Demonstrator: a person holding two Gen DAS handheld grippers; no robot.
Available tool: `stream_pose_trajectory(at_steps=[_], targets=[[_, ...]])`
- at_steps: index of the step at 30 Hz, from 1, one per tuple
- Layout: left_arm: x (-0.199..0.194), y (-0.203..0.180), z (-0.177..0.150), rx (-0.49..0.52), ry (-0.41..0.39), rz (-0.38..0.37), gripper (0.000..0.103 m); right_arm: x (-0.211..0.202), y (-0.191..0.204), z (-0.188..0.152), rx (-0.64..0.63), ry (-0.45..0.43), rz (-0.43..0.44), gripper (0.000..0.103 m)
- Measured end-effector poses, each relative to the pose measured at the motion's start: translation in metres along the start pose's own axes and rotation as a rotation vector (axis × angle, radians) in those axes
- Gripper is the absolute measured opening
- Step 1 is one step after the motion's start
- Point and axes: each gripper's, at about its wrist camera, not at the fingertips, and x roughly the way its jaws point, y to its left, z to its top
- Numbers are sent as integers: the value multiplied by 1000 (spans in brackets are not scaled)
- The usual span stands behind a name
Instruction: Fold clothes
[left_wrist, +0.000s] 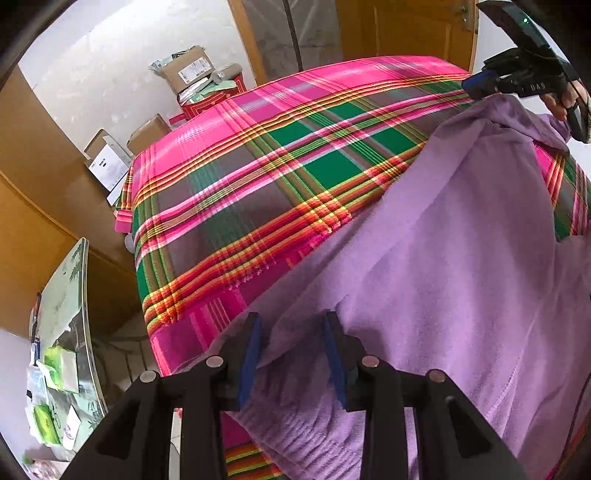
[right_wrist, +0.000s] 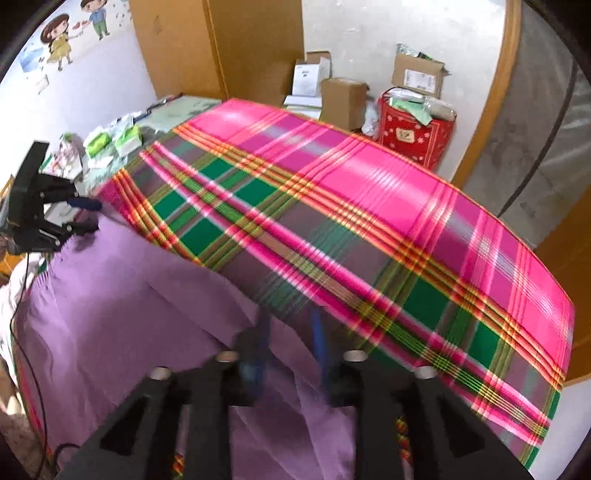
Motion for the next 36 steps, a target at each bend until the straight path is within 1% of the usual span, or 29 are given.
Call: stream_pose_trajectory(at_steps=[1, 3, 6, 9, 10, 12, 13, 14, 15, 17, 18, 19, 22, 25, 26, 30, 34, 36], targets=[[0, 0, -1, -2, 0, -2, 35, 3, 4, -1, -19, 9, 6, 34], [1, 2, -1, -13, -1, -8, 35, 10, 12, -2, -67, 35, 10, 39], [1, 4, -1, -27, -2, -15, 35, 26, 17, -2, -113, 105, -40, 39], [2, 2, 1, -21, 8, 0, 35, 33, 13, 1, -83, 130, -42, 39], [2, 2, 2, -17, 10, 5, 35, 33, 12, 1, -74, 129, -42, 36], [2, 1, 4, -17, 14, 6, 34, 31, 10, 2, -65, 120, -49, 11], [2, 1, 4, -18, 16, 6, 31, 29, 10, 3, -63, 110, -56, 8], [3, 1, 5, -19, 18, 8, 25, 27, 9, 3, -60, 100, -63, 7], [4, 1, 6, -20, 20, 13, 22, 24, 9, 3, -58, 90, -70, 6], [5, 3, 8, -21, 26, 29, 11, 20, 8, 4, -53, 70, -84, 6], [5, 4, 10, -20, 26, 37, 9, 16, 7, 5, -48, 54, -94, 5], [5, 4, 12, -18, 22, 52, 4, 12, 5, 6, -41, 33, -106, 5], [1, 14, 21, -62, -9, 99, 3, 2, 0, 12, -15, -20, -146, 5], [10, 25, 33, -119, -2, 111, 3, 4, -6, 20, 14, -39, -189, 5], [13, 29, 38, -138, 0, 116, 3, 6, -8, 22, 15, -40, -203, 4], [28, 38, 48, -197, 15, 126, 3, 21, -8, 26, 11, -11, -247, 4], [35, 41, 51, -228, 8, 142, 3, 41, -12, 27, 10, 29, -277, 4], [36, 41, 51, -224, 10, 149, 3, 49, -12, 30, 9, 37, -288, 4]])
